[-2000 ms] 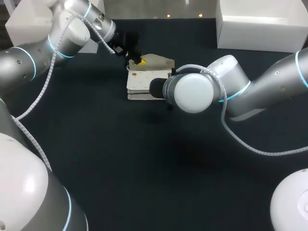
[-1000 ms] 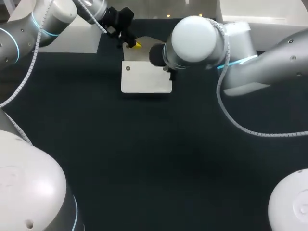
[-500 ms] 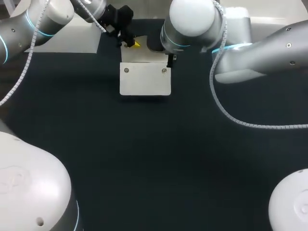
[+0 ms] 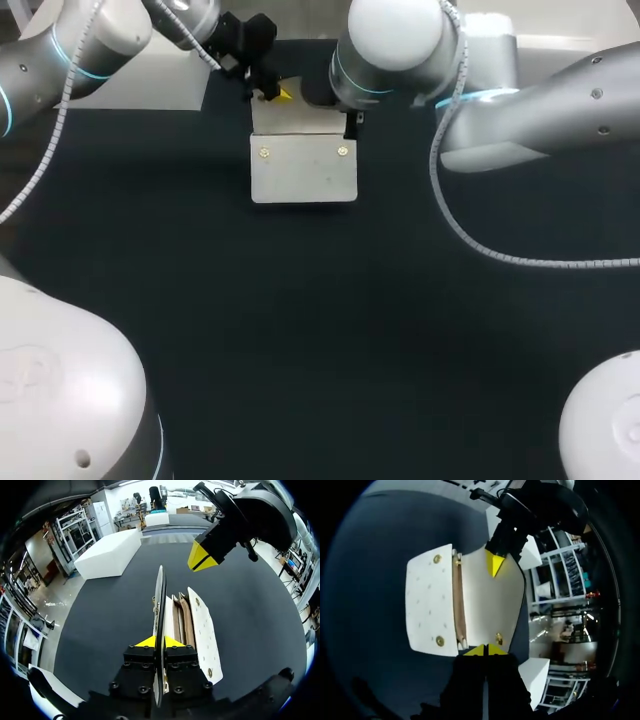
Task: Pick up the bag, open it, inspect its contents, close it, and place it on the opposite side
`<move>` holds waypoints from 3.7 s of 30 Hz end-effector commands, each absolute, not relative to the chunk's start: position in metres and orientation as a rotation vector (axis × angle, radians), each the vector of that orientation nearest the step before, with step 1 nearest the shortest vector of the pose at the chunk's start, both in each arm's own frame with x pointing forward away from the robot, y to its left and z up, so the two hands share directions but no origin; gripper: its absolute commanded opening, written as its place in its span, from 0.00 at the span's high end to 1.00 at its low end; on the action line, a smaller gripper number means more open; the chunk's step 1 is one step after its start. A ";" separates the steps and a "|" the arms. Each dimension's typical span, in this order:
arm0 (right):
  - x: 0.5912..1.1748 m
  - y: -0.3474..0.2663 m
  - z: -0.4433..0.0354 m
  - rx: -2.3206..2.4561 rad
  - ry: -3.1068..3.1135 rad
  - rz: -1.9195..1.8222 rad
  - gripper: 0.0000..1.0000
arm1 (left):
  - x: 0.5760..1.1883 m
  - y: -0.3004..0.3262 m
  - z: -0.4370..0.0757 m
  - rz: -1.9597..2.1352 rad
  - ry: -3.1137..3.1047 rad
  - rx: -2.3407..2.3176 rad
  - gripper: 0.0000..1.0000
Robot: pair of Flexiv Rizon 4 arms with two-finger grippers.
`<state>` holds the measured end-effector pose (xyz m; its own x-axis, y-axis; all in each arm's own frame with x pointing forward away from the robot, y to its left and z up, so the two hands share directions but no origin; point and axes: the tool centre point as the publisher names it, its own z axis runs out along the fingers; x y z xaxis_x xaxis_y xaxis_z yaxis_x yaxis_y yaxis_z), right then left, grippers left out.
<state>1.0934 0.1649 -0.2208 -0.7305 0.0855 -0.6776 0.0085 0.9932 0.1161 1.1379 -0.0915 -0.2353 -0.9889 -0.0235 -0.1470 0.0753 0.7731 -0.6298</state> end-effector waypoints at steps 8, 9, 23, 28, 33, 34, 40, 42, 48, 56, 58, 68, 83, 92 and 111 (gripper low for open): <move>1.122 0.182 -0.239 0.022 2.468 0.156 1.00 | 1.139 -0.088 -0.227 -1.039 2.840 0.000 1.00; 1.124 0.184 -0.241 0.016 2.475 0.148 1.00 | 1.138 -0.087 -0.226 -1.038 2.838 0.001 1.00; 1.133 0.192 -0.264 -0.044 2.529 0.164 1.00 | 1.133 -0.085 -0.214 -1.062 2.823 0.049 1.00; 1.128 0.194 -0.267 -0.068 2.538 0.172 1.00 | 1.132 -0.085 -0.214 -1.069 2.815 0.059 1.00; 1.121 0.195 -0.271 -0.090 2.551 0.174 1.00 | 1.132 -0.085 -0.212 -1.074 2.805 0.059 1.00; 1.119 0.196 -0.273 -0.095 2.555 0.171 1.00 | 1.133 -0.085 -0.211 -1.074 2.804 0.057 1.00; 1.108 0.199 -0.279 -0.120 2.574 0.178 1.00 | 1.133 -0.086 -0.208 -1.076 2.793 0.047 1.00; 1.105 0.199 -0.282 -0.129 2.581 0.175 1.00 | 1.132 -0.086 -0.206 -1.078 2.791 0.049 1.00; 1.096 0.201 -0.287 -0.144 2.595 0.178 1.00 | 1.130 -0.089 -0.204 -1.089 2.779 0.053 1.00; 1.084 0.202 -0.292 -0.178 2.608 0.157 1.00 | 1.129 -0.089 -0.203 -1.130 2.766 0.034 1.00; 1.083 0.202 -0.293 -0.180 2.612 0.157 1.00 | 1.127 -0.089 -0.202 -1.147 2.764 0.040 1.00; 1.098 0.201 -0.296 -0.157 2.608 0.134 1.00 | 1.117 -0.089 -0.200 -1.190 2.766 0.095 1.00; 1.104 0.201 -0.313 -0.169 2.654 0.104 1.00 | 1.117 -0.089 -0.205 -1.228 2.780 0.107 1.00; 1.090 0.197 -0.318 -0.120 2.672 0.102 1.00 | 1.121 -0.090 -0.213 -1.302 2.783 0.134 1.00; 1.089 0.198 -0.323 -0.068 2.685 0.034 0.00 | 1.118 -0.090 -0.207 -1.317 2.765 0.176 1.00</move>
